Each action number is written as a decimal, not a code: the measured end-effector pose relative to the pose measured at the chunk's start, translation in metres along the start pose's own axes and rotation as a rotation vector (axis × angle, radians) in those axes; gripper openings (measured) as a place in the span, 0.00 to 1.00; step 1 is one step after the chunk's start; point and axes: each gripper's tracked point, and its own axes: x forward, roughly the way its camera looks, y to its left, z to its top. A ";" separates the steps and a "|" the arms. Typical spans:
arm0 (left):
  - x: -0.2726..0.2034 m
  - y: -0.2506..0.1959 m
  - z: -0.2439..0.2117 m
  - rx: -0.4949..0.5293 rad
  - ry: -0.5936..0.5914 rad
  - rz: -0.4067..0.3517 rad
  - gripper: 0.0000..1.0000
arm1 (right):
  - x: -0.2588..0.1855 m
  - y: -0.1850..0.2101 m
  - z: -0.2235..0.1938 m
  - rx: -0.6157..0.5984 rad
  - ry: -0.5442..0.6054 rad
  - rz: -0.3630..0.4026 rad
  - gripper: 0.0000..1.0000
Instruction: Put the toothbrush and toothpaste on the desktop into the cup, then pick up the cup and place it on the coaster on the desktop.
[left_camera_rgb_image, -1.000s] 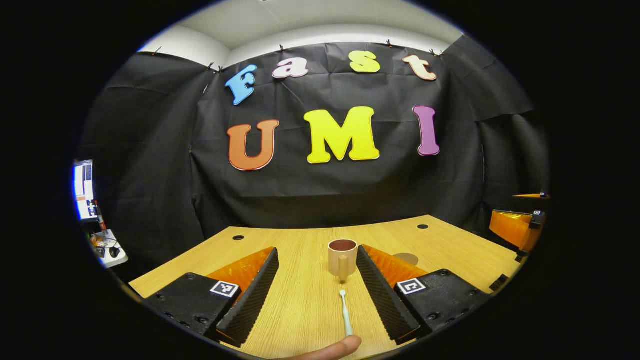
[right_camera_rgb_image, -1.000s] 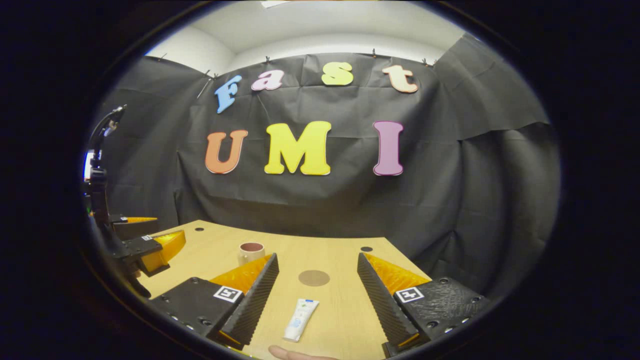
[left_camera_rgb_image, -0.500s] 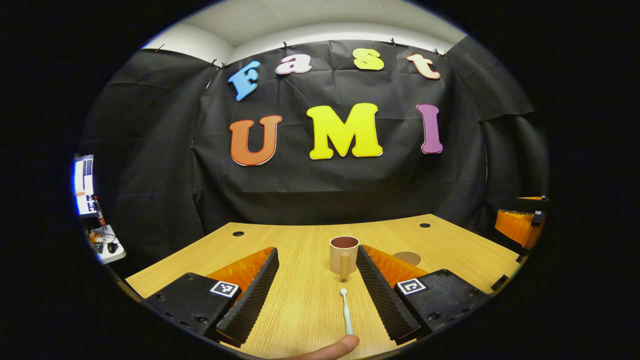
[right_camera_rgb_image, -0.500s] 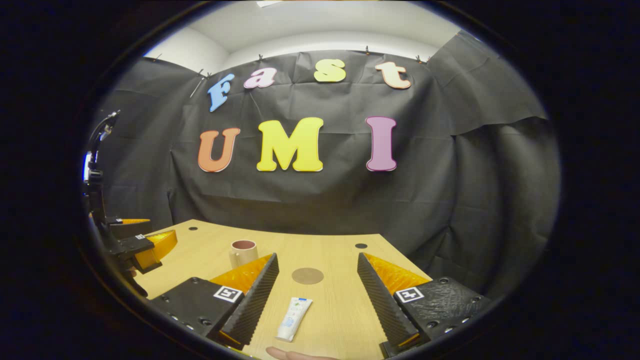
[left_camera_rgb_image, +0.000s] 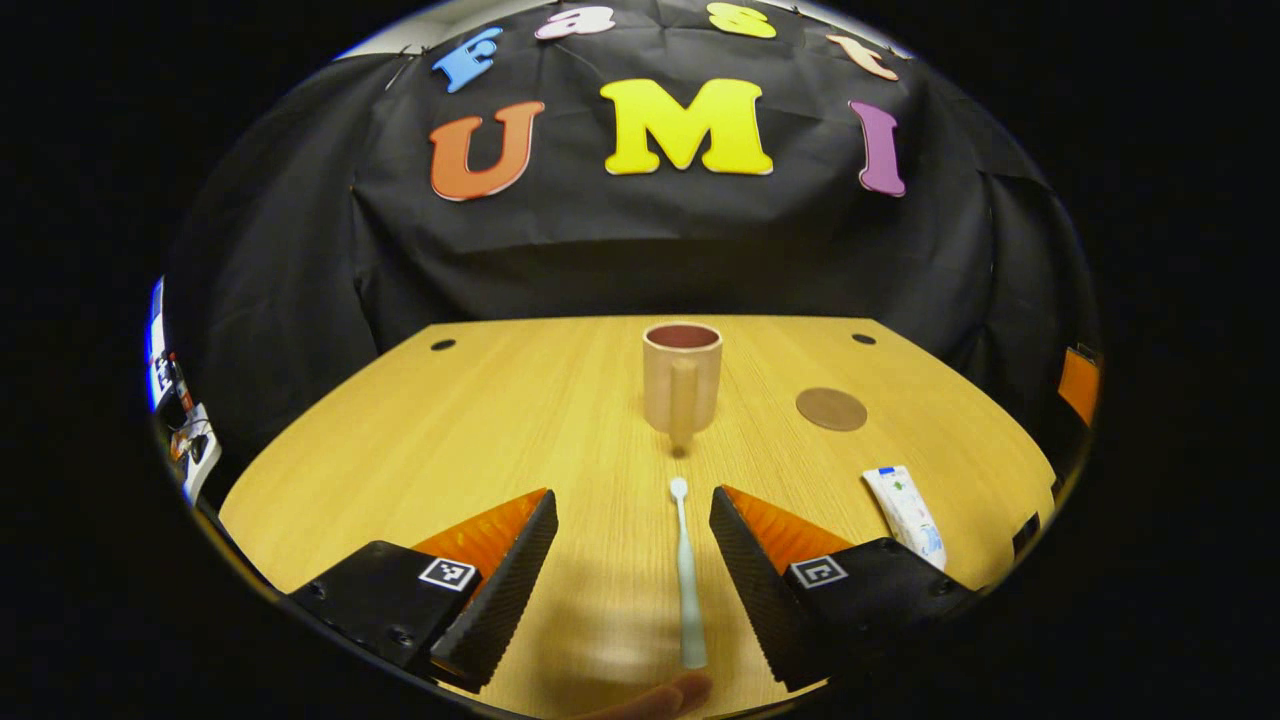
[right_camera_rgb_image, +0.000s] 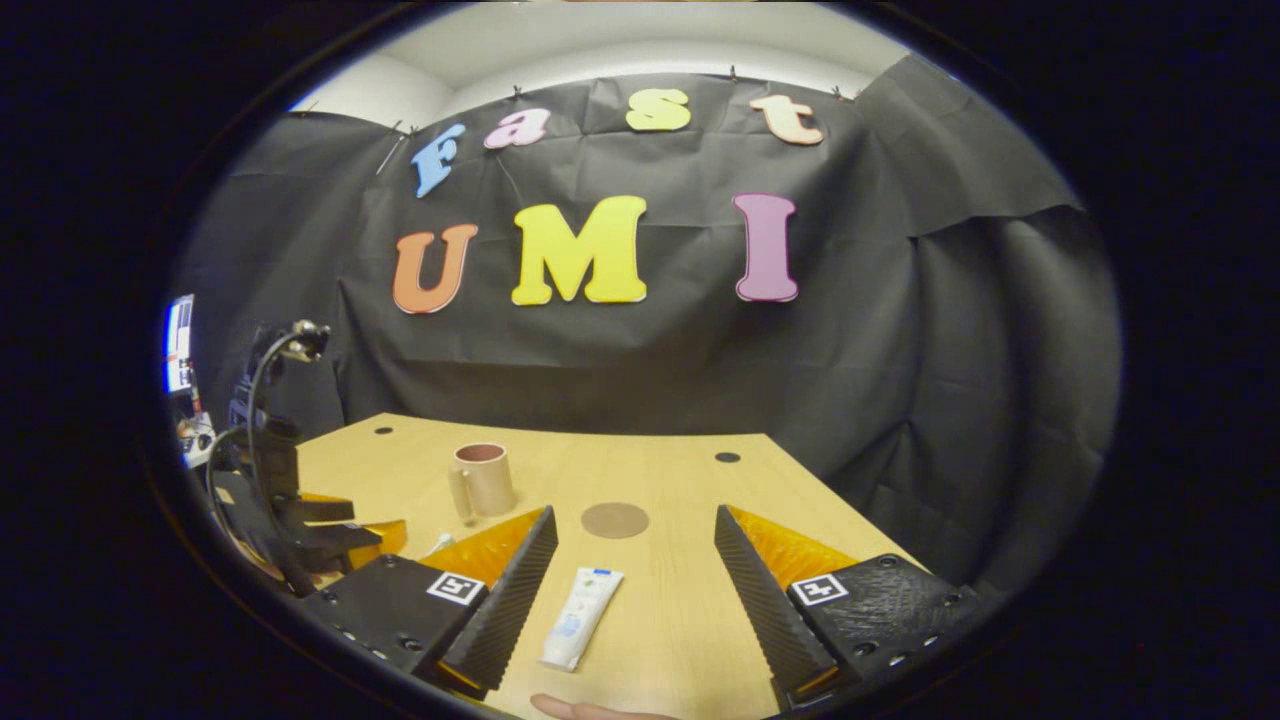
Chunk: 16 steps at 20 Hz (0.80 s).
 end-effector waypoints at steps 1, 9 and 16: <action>0.006 -0.005 -0.007 0.002 0.023 -0.011 0.96 | 0.003 -0.002 -0.007 0.002 0.014 -0.002 0.95; 0.023 -0.024 -0.036 -0.015 0.121 -0.072 0.63 | 0.014 0.001 -0.028 0.014 0.077 0.003 0.93; 0.024 -0.019 -0.045 -0.017 0.161 -0.068 0.28 | 0.018 0.009 -0.028 -0.002 0.087 0.005 0.95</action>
